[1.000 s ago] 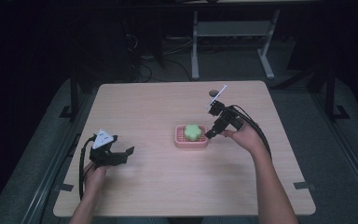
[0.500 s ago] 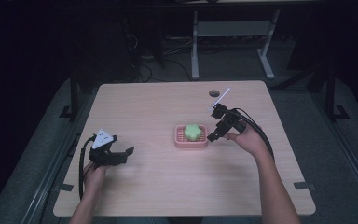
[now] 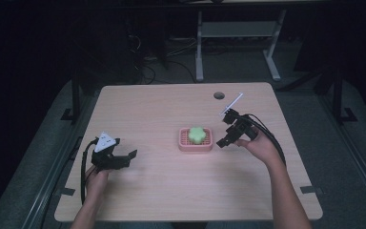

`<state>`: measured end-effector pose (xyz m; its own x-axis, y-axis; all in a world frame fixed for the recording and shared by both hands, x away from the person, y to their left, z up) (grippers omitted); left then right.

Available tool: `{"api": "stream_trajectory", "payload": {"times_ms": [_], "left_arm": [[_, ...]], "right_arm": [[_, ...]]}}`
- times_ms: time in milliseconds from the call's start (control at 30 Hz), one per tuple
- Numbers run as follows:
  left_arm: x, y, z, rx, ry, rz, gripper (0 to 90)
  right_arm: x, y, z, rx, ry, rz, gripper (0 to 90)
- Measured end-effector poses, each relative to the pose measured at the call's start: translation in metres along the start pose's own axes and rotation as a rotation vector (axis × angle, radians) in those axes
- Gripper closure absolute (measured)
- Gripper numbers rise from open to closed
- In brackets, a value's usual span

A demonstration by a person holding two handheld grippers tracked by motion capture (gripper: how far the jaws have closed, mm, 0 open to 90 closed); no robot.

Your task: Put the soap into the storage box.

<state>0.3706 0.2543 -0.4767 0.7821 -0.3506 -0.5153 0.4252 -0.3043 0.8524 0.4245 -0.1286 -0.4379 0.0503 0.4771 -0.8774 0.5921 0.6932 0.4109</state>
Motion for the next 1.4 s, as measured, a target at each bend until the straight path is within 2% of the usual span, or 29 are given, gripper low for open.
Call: {"api": "stream_trajectory", "payload": {"times_ms": [1000, 1167, 1400], "left_arm": [[0.0, 0.0, 0.001, 0.011, -0.002, -0.004, 14.3], [0.0, -0.001, 0.002, 0.007, -0.003, -0.006, 14.3], [0.0, -0.001, 0.002, 0.01, -0.003, -0.011, 14.3]], "right_arm": [[-0.007, -0.049, 0.006, 0.058, 0.006, 0.047, 26.0], [-0.005, -0.058, 0.007, 0.071, 0.006, 0.042, 26.0], [-0.005, -0.069, 0.008, 0.082, 0.009, 0.069, 26.0]]}}
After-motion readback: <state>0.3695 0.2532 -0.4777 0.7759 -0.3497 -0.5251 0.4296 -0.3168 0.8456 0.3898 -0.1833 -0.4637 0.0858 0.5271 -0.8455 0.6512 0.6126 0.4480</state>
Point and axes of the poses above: each handheld gripper's, and its own axes: x roughly forward along the jaws, y roughly out of its top, z roughly to its right, the point moved 6 cm from there along x, roughly forward along the jaws, and after that the axes turned 8 degrees about y, right-handed, at the moved point
